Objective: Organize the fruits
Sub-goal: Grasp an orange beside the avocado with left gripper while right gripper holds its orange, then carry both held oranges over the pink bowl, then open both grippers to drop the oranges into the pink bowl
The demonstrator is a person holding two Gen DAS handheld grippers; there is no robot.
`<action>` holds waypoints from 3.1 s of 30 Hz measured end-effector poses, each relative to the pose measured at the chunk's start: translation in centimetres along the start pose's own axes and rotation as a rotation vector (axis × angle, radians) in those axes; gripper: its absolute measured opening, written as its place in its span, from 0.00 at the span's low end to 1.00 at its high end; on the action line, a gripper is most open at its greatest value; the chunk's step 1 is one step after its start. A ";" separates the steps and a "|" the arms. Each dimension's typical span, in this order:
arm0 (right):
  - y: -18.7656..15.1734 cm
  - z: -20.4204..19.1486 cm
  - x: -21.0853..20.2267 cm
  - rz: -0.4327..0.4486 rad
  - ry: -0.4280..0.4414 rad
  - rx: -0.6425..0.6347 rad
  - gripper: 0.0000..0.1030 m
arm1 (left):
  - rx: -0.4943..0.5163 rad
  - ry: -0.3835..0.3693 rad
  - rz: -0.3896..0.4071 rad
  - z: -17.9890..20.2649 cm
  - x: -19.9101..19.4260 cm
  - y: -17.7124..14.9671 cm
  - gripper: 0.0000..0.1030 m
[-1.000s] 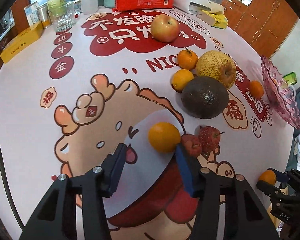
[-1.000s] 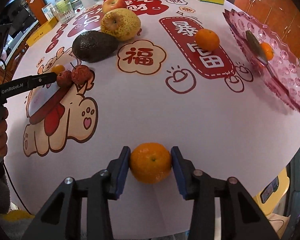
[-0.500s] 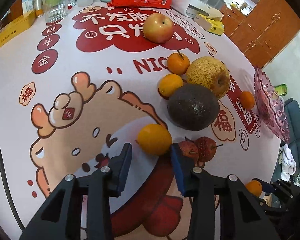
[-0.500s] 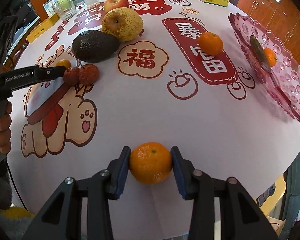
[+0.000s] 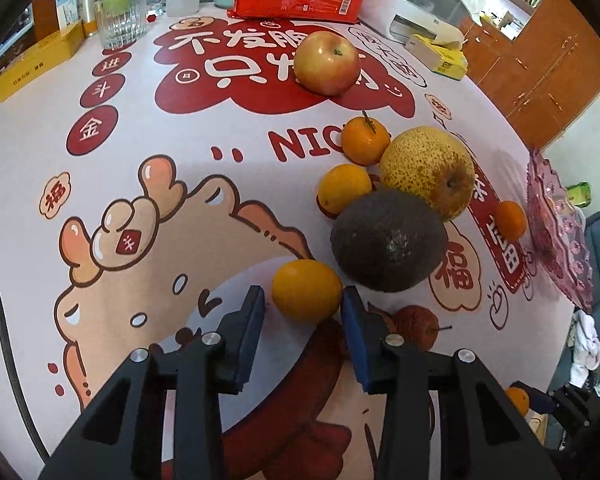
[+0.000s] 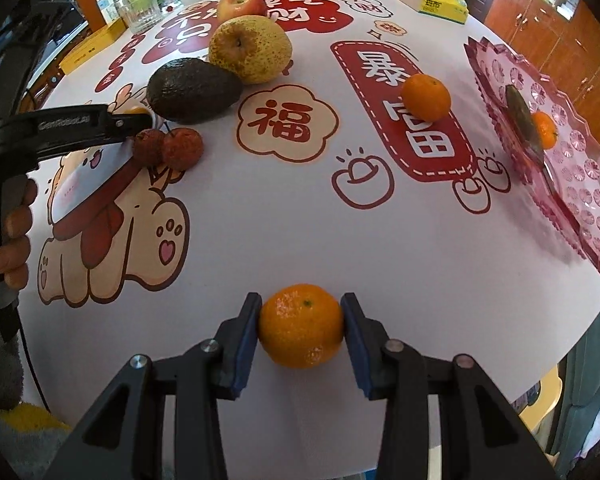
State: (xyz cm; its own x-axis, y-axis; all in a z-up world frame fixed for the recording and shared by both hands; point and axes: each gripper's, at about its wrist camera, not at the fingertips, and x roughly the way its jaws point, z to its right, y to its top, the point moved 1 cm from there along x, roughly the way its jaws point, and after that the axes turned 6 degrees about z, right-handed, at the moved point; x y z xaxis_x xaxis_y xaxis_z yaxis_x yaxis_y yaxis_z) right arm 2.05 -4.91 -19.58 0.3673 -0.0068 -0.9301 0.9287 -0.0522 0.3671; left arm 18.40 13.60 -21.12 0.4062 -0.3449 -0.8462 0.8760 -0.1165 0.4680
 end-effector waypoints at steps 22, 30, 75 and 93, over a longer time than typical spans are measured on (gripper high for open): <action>1.2 1.4 -1.4 0.053 0.057 -0.025 0.39 | 0.094 0.082 0.034 1.6 -4.7 -0.7 0.31; 2.2 2.1 -2.5 0.095 0.081 -0.056 0.39 | 0.128 0.075 0.010 5.1 -6.5 -2.4 0.31; 6.9 29.5 -2.0 0.166 -0.060 0.010 0.40 | 0.357 0.014 -0.034 38.9 5.5 1.2 0.37; 6.8 30.5 -2.8 0.174 0.021 0.069 0.50 | 0.280 0.053 0.007 37.4 2.8 1.0 0.84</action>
State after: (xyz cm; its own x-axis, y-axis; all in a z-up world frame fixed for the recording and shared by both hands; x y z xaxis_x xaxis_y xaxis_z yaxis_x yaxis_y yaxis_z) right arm 5.73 -35.74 -14.87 0.5237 -0.0011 -0.8519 0.8456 -0.1207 0.5200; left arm 10.75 -22.31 -13.52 0.4313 -0.2982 -0.8515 0.7703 -0.3696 0.5196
